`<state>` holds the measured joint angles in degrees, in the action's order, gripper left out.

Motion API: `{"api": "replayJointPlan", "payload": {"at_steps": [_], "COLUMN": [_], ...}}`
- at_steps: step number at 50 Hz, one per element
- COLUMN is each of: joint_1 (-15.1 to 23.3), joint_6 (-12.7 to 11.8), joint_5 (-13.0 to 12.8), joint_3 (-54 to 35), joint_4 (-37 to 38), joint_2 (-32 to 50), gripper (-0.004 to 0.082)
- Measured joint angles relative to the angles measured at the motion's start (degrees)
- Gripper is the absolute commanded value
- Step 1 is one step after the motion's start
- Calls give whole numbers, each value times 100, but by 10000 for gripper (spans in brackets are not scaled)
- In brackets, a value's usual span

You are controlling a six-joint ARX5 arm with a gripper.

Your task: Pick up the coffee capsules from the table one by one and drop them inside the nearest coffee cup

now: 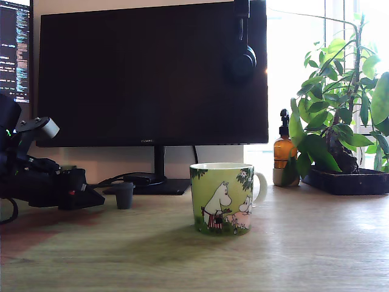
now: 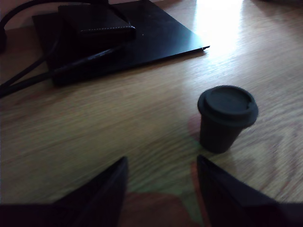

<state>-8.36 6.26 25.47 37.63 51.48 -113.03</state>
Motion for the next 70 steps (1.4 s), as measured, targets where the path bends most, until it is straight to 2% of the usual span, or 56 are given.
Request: {"api": "replayJointPlan", "payload": {"at_steps": [18,25,31,35,43,50,54,55,70], "joint_1": [0,0,0,-11,-105,-328,-404,-420,-501], "joint_6": [-35,-35,-35,-26,-22,-20,-17,177,337], "joint_5": [-26,127,348,372,352,138,105,105,103], "joint_3": [0,0,0,0,0,0,0,0,0], "joint_4": [-142,-304,-549,-673,-839,-844,-841,-841,-835], "joint_2": [9,50,238,372,431,431,431,431,431], "gripper": [395,402,496,506,508,537,537,537,537]}}
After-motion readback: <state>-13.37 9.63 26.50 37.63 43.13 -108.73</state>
